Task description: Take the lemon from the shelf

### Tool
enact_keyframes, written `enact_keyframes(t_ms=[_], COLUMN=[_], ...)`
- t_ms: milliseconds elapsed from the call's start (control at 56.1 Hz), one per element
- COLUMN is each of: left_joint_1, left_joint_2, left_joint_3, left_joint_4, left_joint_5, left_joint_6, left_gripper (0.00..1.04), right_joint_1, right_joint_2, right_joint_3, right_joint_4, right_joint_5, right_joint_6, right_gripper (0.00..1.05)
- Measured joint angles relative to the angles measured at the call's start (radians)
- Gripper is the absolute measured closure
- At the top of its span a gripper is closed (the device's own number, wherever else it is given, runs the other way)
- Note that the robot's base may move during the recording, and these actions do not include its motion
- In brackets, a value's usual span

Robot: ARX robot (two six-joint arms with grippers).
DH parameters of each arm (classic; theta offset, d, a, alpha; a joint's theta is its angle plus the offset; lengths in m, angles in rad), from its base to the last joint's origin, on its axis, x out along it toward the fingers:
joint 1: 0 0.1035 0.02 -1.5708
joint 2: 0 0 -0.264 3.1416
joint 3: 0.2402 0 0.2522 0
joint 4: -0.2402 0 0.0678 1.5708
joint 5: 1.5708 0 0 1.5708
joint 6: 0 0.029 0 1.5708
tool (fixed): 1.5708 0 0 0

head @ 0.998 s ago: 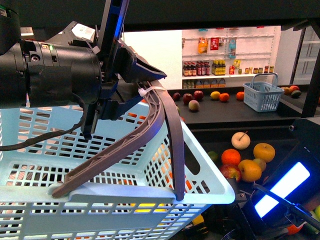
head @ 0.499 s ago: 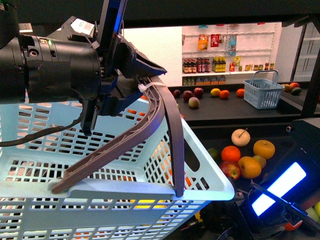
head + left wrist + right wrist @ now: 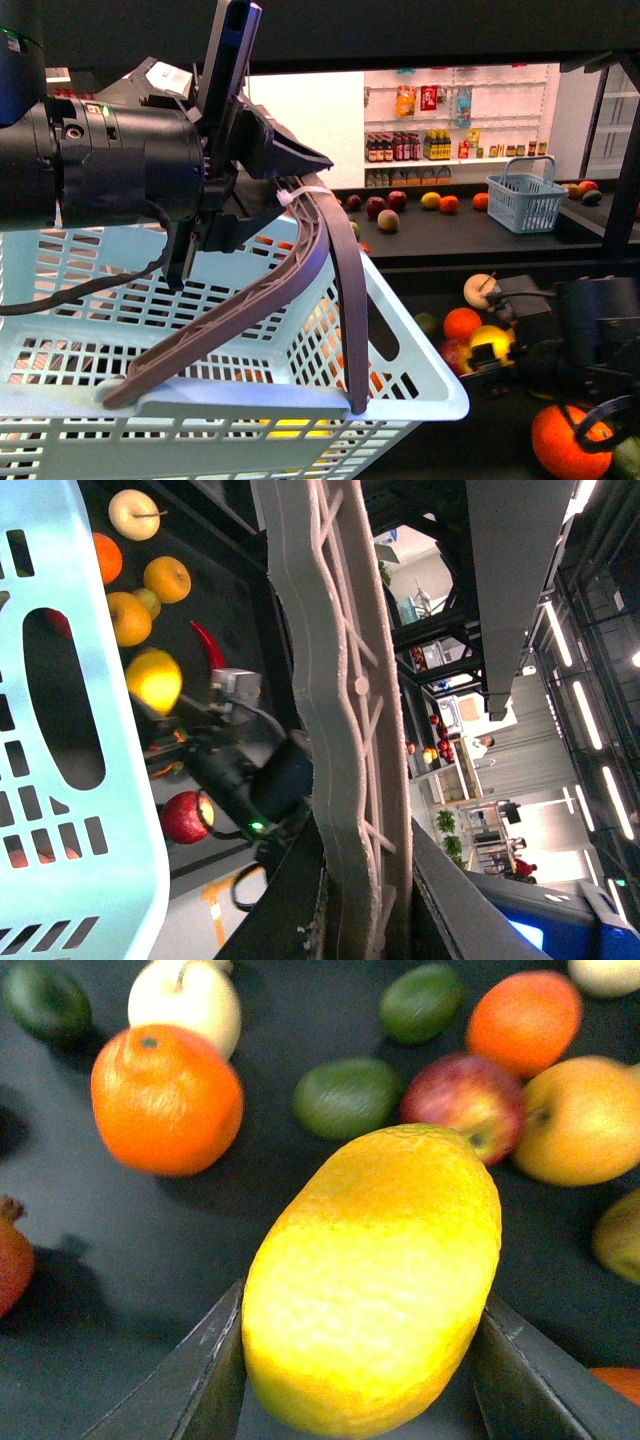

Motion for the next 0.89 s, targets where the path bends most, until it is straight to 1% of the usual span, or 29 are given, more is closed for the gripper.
enact_keyframes(t_ms=[89,196,321,374,446,571,767,891], left_joint_1=[0.0,0.0,-0.002,-0.002,-0.002,-0.002,-0.002,-0.002], left_joint_2=[0.0,0.0,0.0,0.0,0.0,0.0,0.0,0.0], left_joint_3=[0.0,0.0,0.0,0.0,0.0,0.0,0.0,0.0], left_joint_4=[0.0,0.0,0.0,0.0,0.0,0.0,0.0,0.0], left_joint_5=[0.0,0.0,0.001,0.001,-0.001,0.0,-0.002,0.001], left_joint_6=[0.0,0.0,0.0,-0.001,0.0,0.0,0.0,-0.001], left_gripper=[0.93,0.93,0.93,0.93,0.93,0.93,0.93,0.93], right_joint_1=[-0.037,-0.045,-0.005,0.015,0.064,0.137,0.218,0.253], right_joint_2=[-0.134,-0.311,-0.546,-0.605,-0.699,-0.765,-0.737,-0.697], right_joint_3=[-0.129,-0.274,-0.426,-0.459,-0.514,-0.575,-0.624,-0.627], right_joint_4=[0.057,0.109,0.136,0.136,0.133,0.125,0.145,0.15], right_joint_5=[-0.064,-0.151,-0.261,-0.283,-0.321,-0.345,-0.329,-0.321], right_joint_6=[0.054,0.113,0.201,0.227,0.272,0.321,0.337,0.348], right_gripper=[0.5,0.5,0.5,0.5,0.5,0.5,0.5,0.5])
